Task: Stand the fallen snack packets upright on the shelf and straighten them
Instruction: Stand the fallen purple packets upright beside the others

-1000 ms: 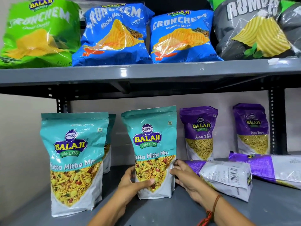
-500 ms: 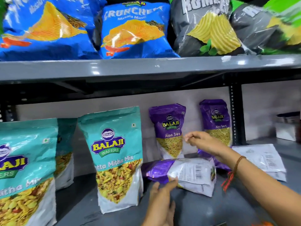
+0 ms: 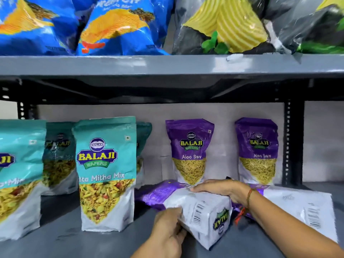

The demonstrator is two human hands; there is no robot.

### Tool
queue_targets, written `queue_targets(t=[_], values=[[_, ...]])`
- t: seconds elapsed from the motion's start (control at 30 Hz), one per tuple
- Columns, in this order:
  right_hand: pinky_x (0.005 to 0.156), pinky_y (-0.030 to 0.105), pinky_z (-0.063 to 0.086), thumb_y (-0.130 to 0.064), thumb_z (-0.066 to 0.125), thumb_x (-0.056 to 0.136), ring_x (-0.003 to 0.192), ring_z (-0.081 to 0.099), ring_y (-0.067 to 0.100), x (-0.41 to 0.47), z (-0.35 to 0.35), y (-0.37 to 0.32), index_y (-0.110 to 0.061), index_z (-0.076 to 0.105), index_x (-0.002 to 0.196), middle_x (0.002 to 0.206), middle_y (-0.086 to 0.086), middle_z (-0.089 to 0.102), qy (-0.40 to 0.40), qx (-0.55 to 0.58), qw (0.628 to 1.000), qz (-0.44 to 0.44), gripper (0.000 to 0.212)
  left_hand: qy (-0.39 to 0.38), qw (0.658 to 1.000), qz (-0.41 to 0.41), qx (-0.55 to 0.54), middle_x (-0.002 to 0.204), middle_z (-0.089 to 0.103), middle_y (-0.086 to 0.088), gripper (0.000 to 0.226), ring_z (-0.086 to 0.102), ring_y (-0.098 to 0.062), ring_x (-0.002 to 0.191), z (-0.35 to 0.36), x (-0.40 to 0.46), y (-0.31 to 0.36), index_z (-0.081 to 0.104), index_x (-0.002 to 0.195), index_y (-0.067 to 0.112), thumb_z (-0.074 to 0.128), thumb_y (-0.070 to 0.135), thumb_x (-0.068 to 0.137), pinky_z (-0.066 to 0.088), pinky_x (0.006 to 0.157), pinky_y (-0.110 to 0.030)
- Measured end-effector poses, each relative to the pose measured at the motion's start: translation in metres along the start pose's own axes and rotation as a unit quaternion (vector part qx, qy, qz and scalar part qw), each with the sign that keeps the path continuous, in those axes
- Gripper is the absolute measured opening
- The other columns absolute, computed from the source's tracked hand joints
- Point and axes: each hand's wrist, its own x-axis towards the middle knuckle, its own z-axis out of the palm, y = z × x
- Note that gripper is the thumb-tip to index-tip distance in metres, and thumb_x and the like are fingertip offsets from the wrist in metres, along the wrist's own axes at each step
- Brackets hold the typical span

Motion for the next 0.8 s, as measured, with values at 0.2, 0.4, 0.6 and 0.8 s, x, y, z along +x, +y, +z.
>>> queue_targets(t=[0.2,0.4,0.6,0.8], values=[[0.075,0.029,0.058,-0.025,0.066,0.090,0.077,0.073,0.013,-0.013,-0.001,0.004,-0.019,0.068,0.101,0.088,-0.003,0.078,0.087,0.144,0.968,-0.185,0.013,-0.065,0.992,0.103,0.044,0.094,0.075,-0.021,0.046,0.070,-0.036,0.087,0.008,0.021,0.017,0.065,0.110,-0.002,0.034,-0.018,0.081,0.058,0.077,-0.042],[0.086,0.044,0.056,-0.048,0.070,0.075,0.097,0.070,0.017,-0.032,0.018,0.005,-0.035,0.051,0.105,0.102,-0.006,0.074,0.338,0.108,0.885,-0.302,0.038,-0.147,0.952,0.239,0.126,0.096,0.079,-0.007,0.051,0.070,-0.026,0.089,0.016,0.049,0.058,0.074,0.100,0.014,0.041,-0.023,0.084,0.057,0.084,-0.037],[0.085,0.038,0.054,-0.030,0.074,0.081,0.099,0.068,0.017,-0.031,0.045,0.032,-0.028,0.047,0.110,0.103,-0.008,0.073,0.374,0.047,0.894,-0.242,0.040,-0.172,0.953,0.185,0.165,0.120,0.069,-0.023,0.040,0.070,-0.028,0.098,-0.015,0.065,0.032,0.061,0.123,-0.001,0.050,-0.014,0.087,0.053,0.090,-0.039],[0.103,0.039,0.039,-0.029,0.088,0.063,0.118,0.042,0.020,-0.044,0.057,0.029,-0.031,0.038,0.122,0.122,-0.002,0.042,0.455,0.115,0.853,-0.227,0.078,-0.173,0.970,0.124,0.121,0.115,0.073,-0.017,0.038,0.064,-0.033,0.110,-0.010,0.060,0.040,0.069,0.114,0.006,0.059,0.028,0.085,0.041,0.108,-0.051]])
